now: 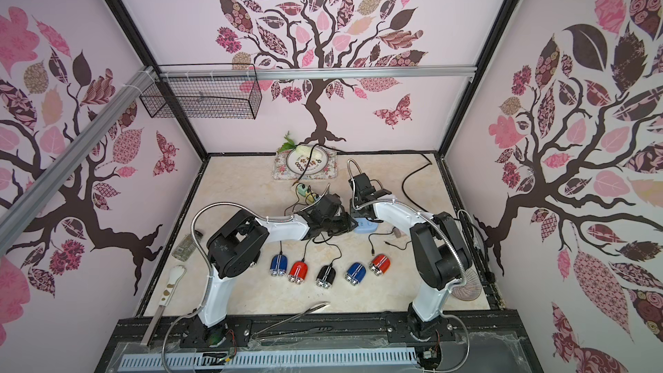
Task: Unplug the electric shaver
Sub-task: Remove the plug from the socket.
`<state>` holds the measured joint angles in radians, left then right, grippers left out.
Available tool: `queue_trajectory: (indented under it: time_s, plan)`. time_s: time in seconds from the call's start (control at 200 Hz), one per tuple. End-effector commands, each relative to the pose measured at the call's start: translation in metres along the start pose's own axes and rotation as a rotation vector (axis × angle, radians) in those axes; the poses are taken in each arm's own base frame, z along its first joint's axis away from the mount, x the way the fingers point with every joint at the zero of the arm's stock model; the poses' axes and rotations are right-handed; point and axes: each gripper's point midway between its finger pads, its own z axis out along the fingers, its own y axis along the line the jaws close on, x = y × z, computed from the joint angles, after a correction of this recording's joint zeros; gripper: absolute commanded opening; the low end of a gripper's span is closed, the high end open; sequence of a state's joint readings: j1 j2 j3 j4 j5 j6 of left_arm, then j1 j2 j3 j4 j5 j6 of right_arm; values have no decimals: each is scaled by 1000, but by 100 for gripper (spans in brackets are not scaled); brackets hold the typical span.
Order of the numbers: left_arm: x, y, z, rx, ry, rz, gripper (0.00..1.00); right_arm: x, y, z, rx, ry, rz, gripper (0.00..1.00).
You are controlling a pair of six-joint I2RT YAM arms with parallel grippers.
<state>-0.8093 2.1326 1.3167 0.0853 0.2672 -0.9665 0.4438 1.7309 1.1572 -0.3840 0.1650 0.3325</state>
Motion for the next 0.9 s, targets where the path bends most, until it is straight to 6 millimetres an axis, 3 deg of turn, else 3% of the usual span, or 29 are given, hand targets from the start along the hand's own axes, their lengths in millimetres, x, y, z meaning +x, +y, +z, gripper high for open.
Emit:
queue_trajectory:
  time_s: [0.0,0.895]
  plan:
    - [40,69,13,-210,106,-54,30,-30,21,-23,-76,-96,7,25]
    - [37,65,16,-196,108,-63,30,-17,32,-12,-91,-59,-14,24]
